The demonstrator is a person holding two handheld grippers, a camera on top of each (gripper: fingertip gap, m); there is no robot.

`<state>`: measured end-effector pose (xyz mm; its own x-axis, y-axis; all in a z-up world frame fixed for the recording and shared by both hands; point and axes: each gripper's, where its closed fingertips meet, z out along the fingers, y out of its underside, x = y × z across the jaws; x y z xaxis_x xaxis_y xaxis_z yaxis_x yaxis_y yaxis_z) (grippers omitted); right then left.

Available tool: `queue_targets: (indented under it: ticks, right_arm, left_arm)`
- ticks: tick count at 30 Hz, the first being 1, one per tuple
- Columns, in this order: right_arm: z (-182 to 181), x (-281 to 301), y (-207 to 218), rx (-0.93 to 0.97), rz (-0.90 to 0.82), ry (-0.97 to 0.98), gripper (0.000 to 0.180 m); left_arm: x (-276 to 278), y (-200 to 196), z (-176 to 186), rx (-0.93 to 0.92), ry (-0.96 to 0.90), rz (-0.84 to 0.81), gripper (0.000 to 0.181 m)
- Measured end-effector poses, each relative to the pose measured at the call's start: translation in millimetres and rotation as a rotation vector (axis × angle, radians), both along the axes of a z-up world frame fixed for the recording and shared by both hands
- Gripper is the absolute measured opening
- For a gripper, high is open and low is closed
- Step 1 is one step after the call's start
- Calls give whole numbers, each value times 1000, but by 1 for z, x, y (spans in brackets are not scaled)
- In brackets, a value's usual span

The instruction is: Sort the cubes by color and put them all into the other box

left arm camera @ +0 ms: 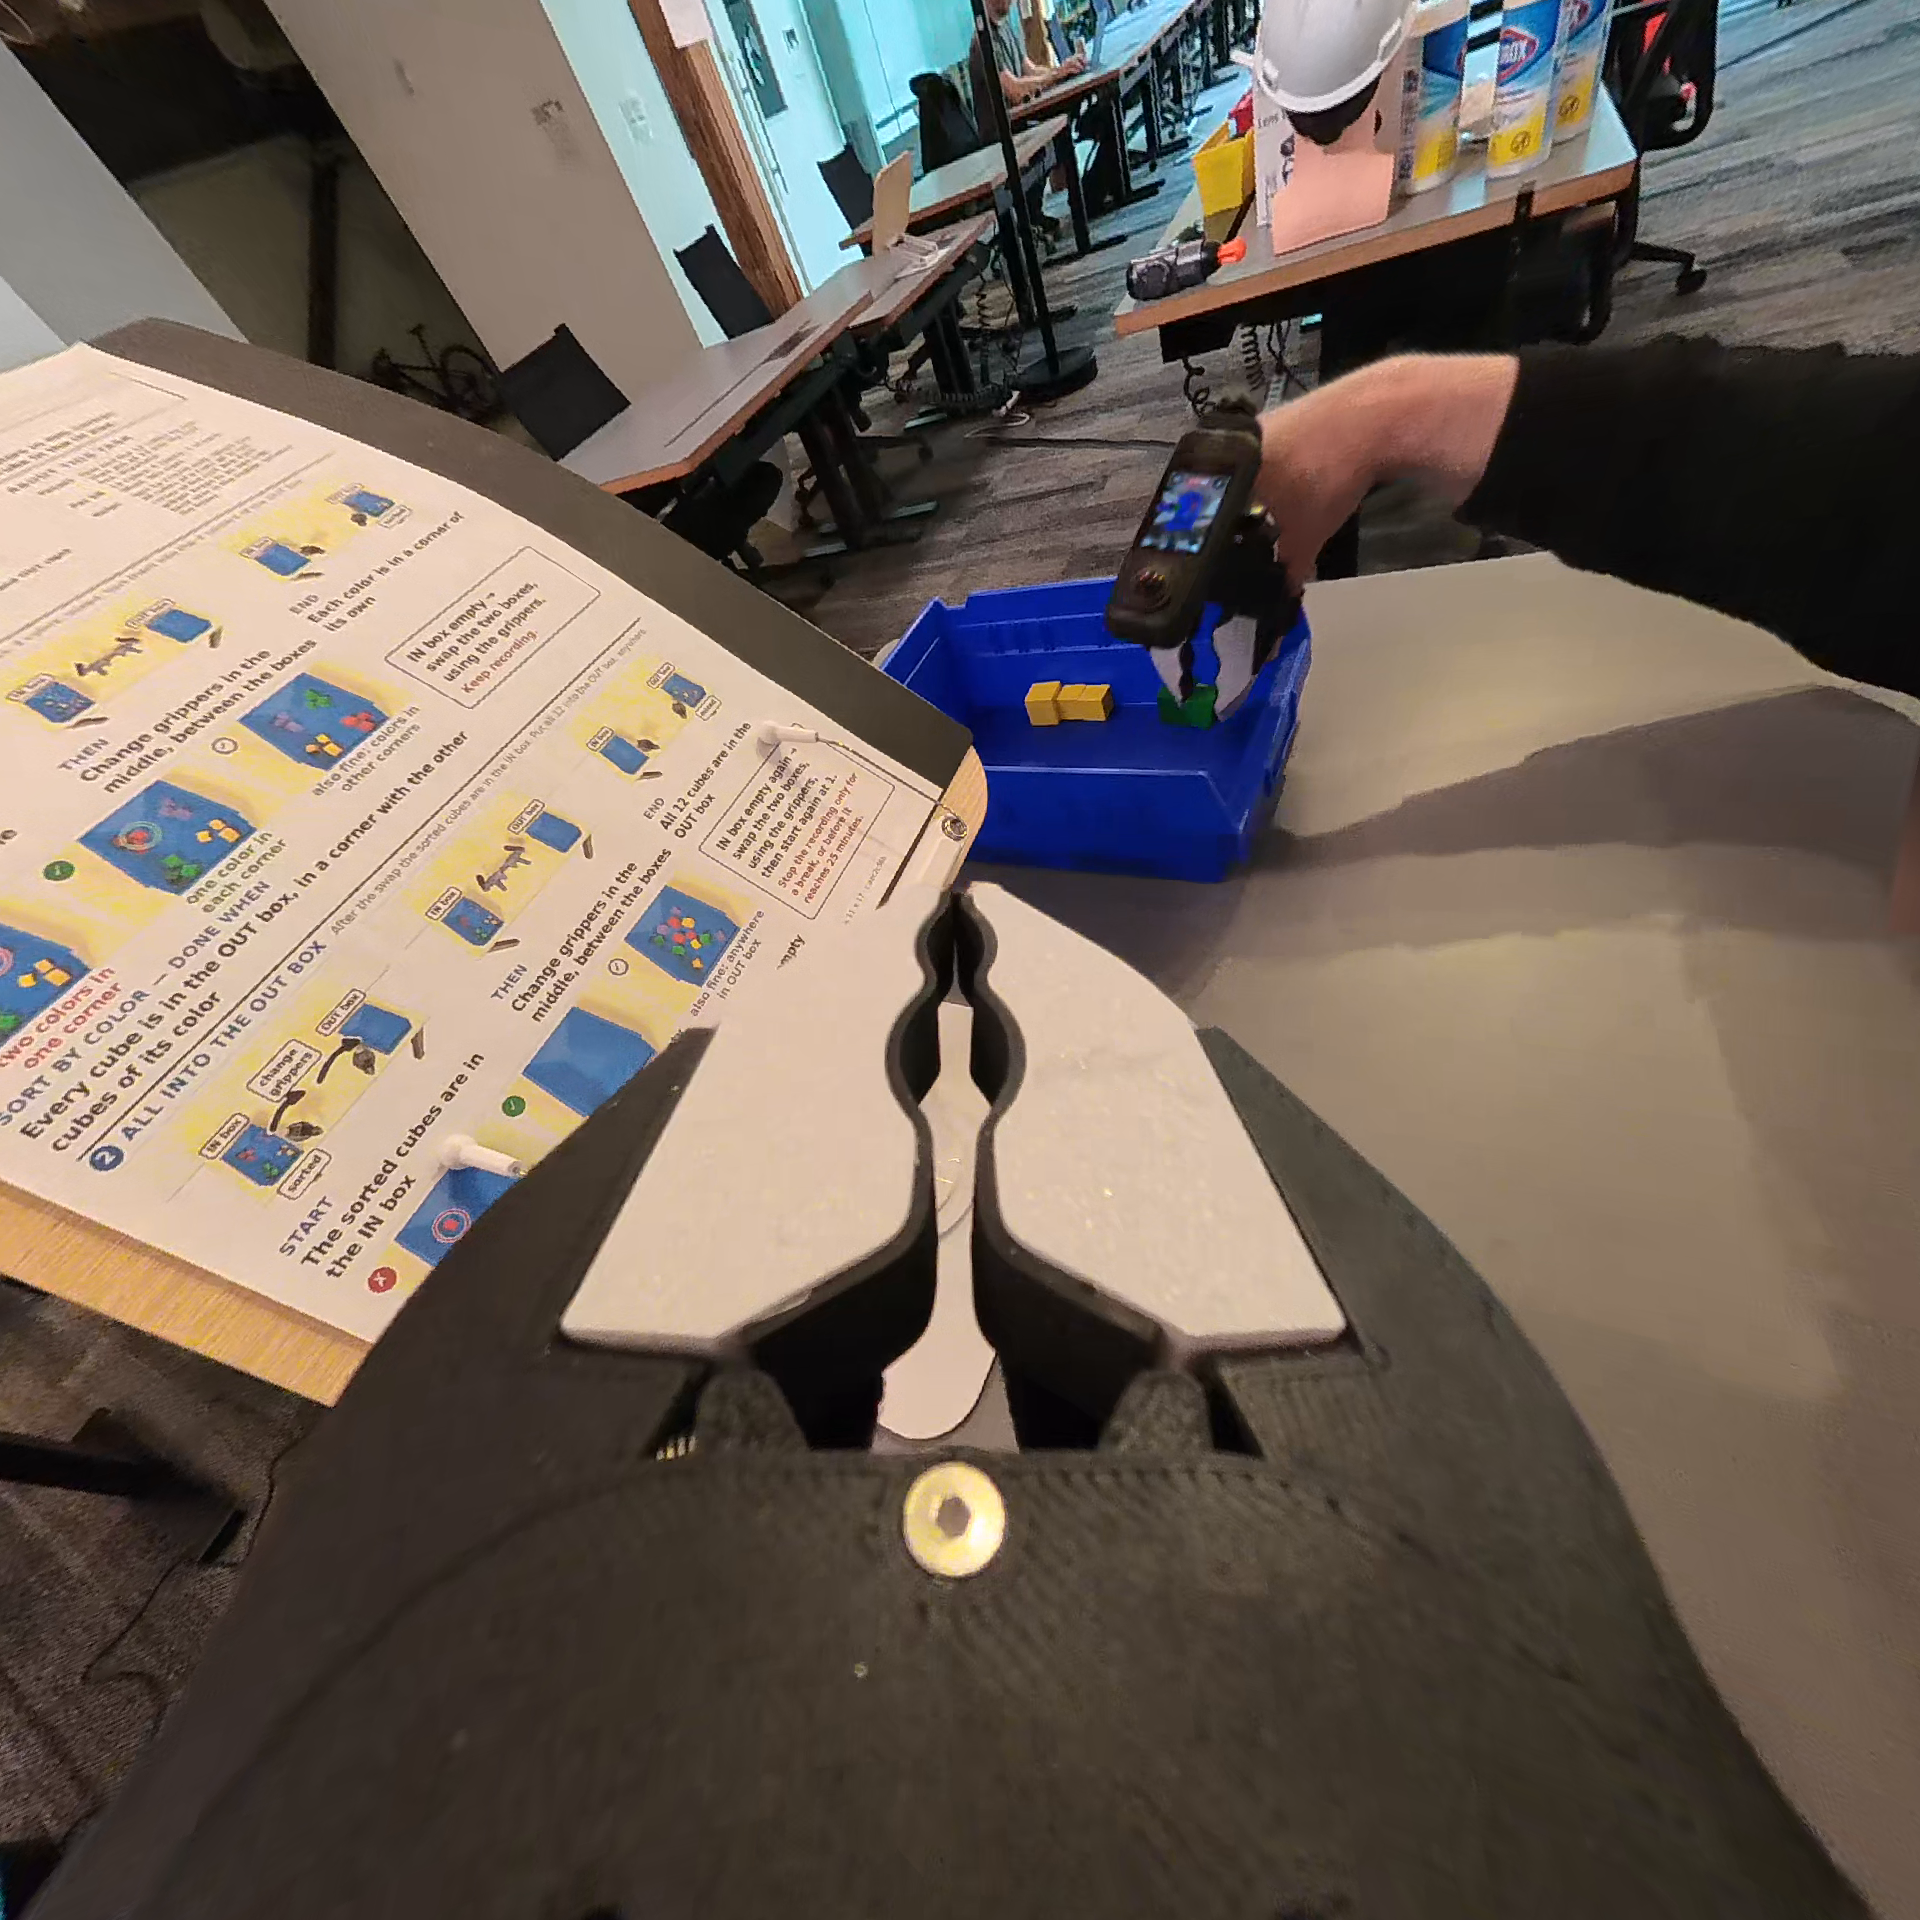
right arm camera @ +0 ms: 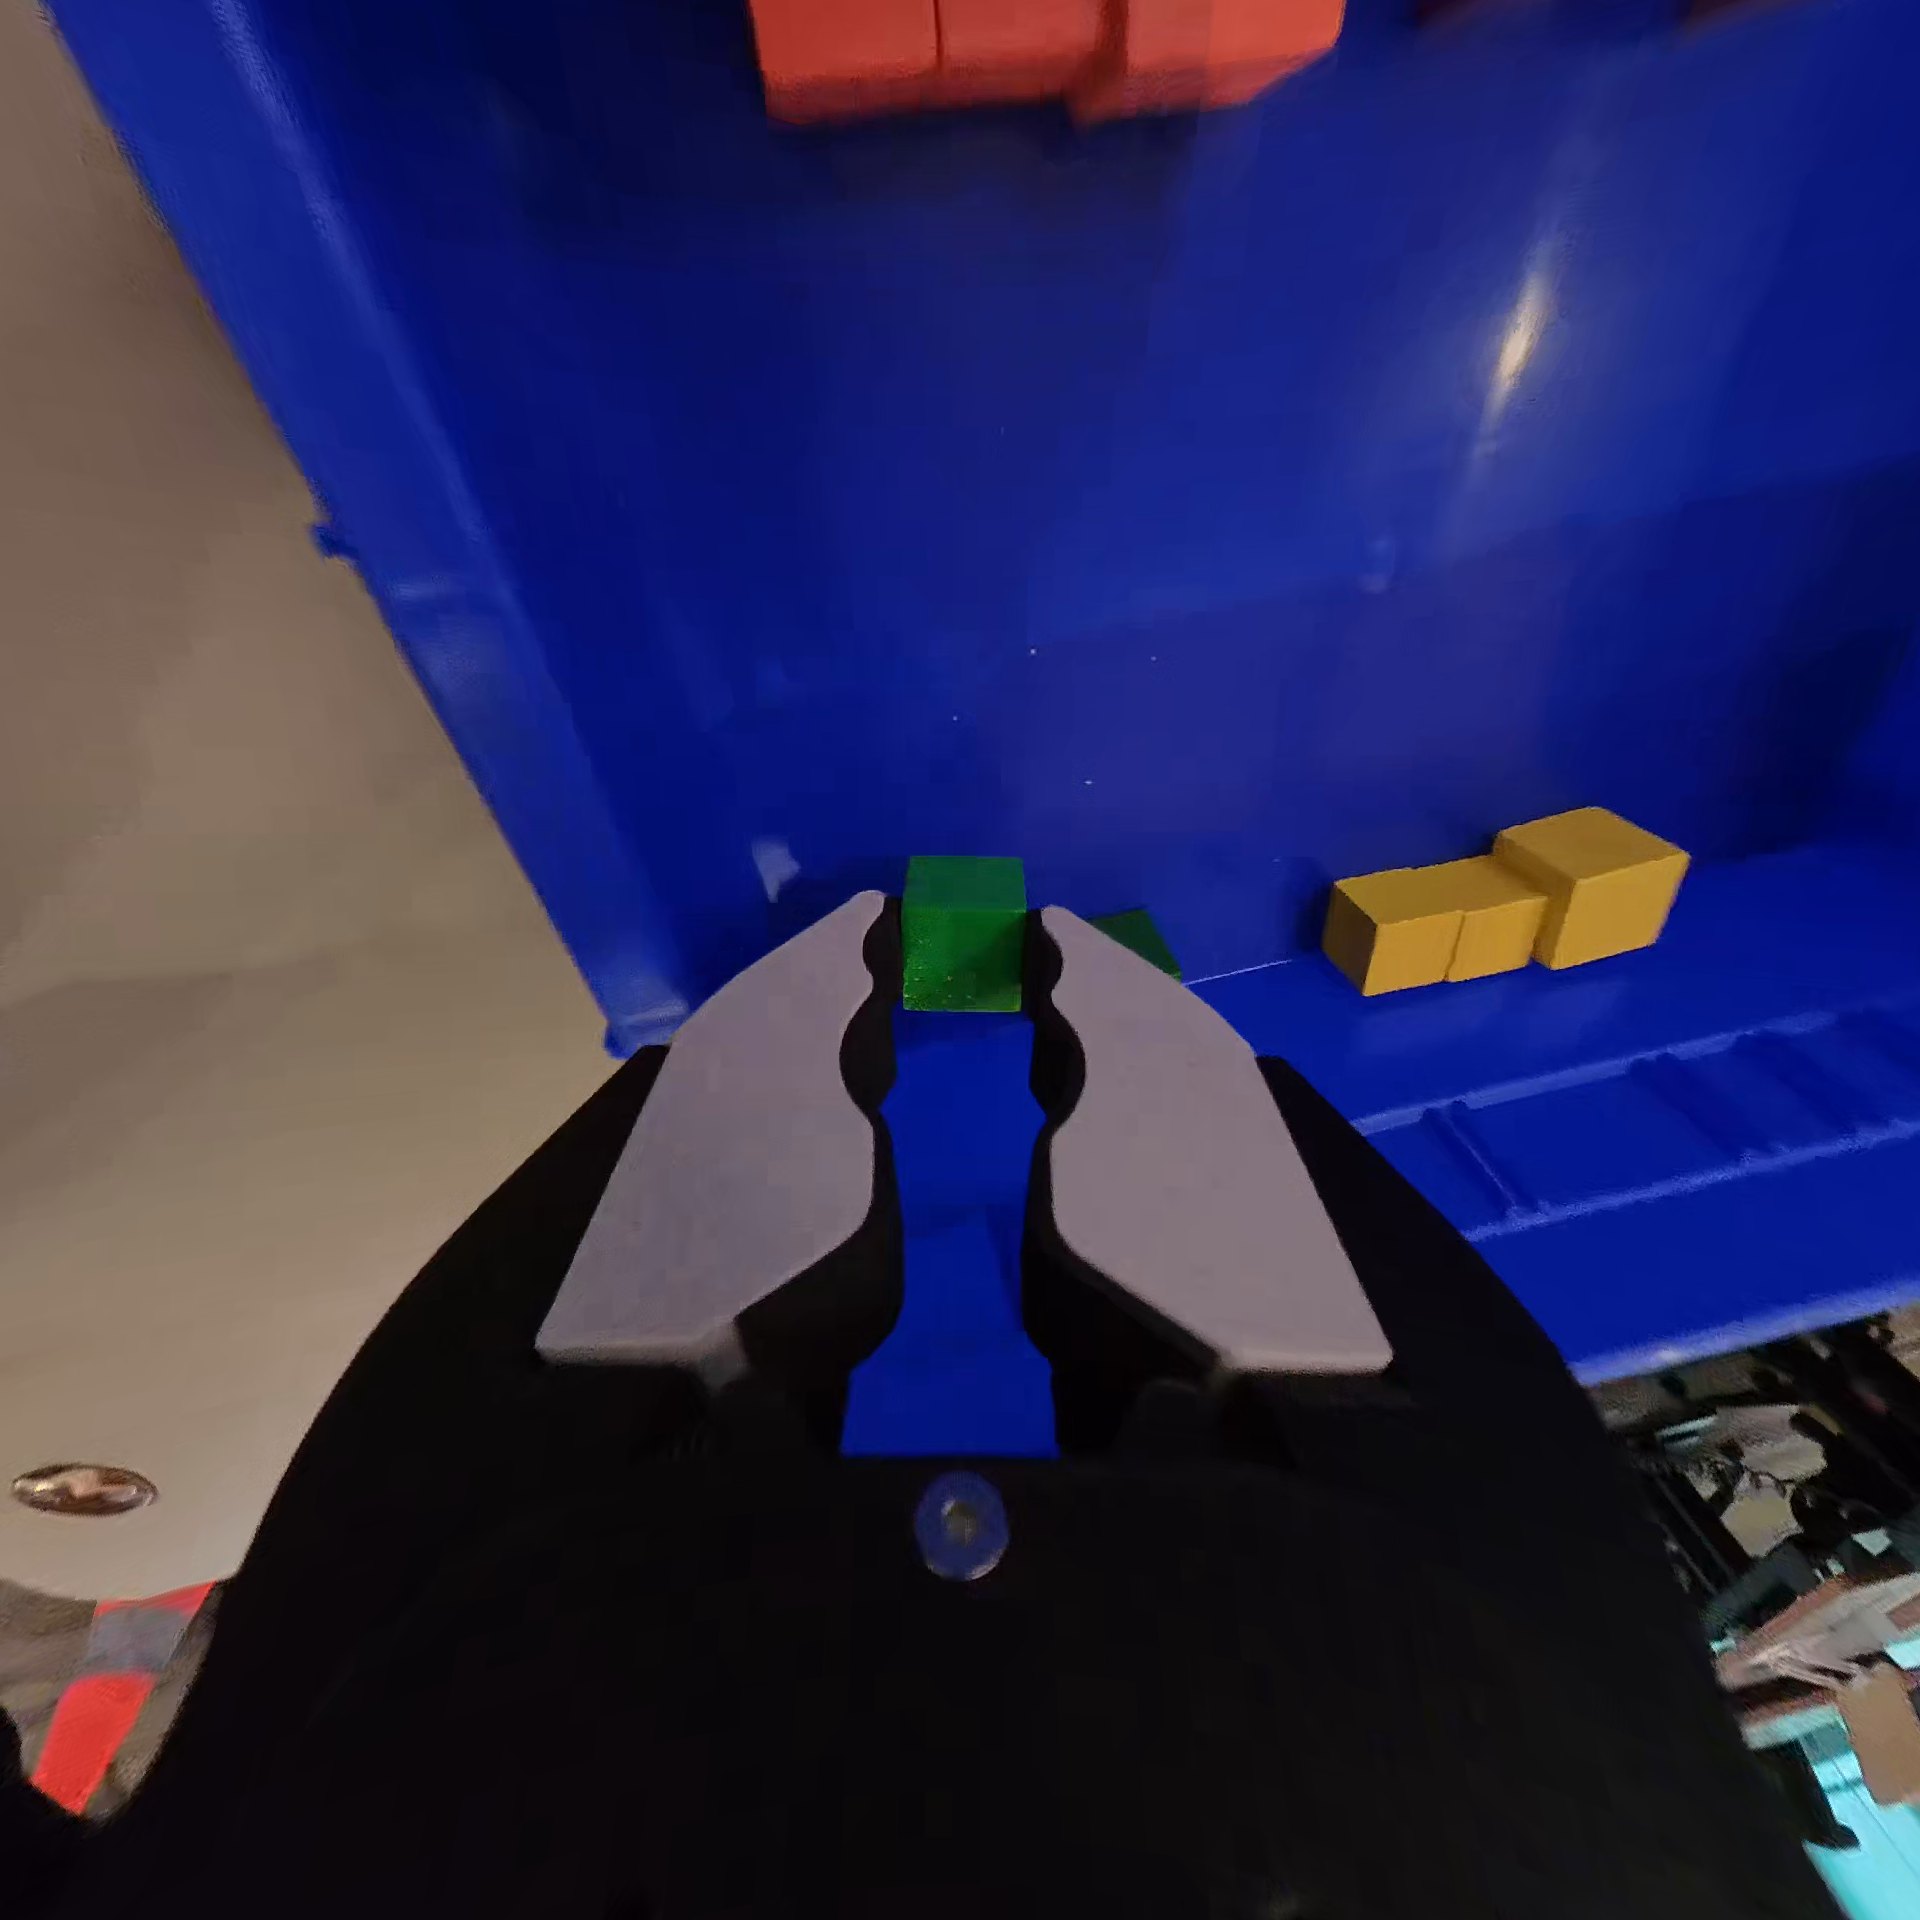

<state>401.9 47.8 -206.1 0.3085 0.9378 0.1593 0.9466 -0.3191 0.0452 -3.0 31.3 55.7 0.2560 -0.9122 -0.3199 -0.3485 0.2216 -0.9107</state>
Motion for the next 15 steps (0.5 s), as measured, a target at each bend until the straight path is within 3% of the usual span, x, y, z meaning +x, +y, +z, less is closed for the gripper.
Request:
queue_targets:
  ticks: [8,15]
  right_arm:
    - [-21,11,4,-82,14,-120,22]
    - [-14,16,9,-76,17,-183,29]
  left_arm:
    - [1,2,-6,-7,24,2,0]
    - [5,0,-12,-7,62,-3,0]
